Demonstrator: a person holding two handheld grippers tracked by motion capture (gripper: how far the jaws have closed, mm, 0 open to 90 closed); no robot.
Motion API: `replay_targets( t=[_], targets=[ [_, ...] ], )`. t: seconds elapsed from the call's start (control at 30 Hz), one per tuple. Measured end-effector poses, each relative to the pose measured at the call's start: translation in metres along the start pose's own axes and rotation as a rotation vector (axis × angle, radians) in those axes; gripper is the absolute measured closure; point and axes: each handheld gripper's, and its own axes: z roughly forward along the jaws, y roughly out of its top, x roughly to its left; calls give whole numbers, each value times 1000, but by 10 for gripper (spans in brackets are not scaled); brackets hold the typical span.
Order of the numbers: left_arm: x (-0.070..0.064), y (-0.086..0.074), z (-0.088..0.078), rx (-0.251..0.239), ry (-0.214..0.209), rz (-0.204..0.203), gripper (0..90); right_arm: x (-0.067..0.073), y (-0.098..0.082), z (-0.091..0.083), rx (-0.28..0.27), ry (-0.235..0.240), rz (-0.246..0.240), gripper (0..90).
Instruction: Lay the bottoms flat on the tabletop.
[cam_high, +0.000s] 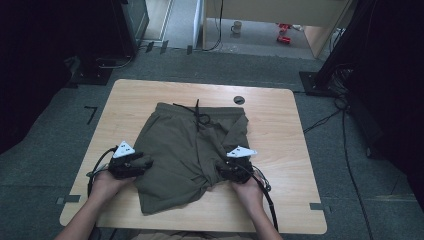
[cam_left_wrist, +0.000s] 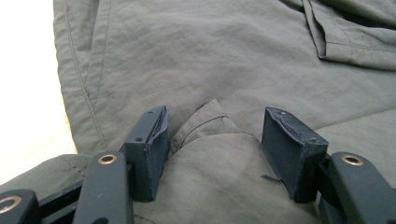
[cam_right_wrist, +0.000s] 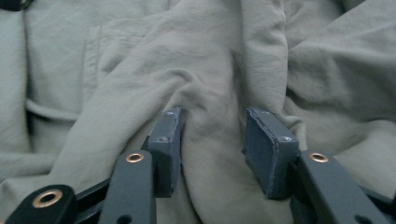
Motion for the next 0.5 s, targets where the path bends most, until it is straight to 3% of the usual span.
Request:
replay_targets(
  t=[0.13,0.5],
  targets=[
    [-2,1,2,3,44,11,461,2,5,7,6,-34,-12,610],
    [19,15,14,-2,120,-54,477,-5,33,35,23,-65,-61,623]
  ],
)
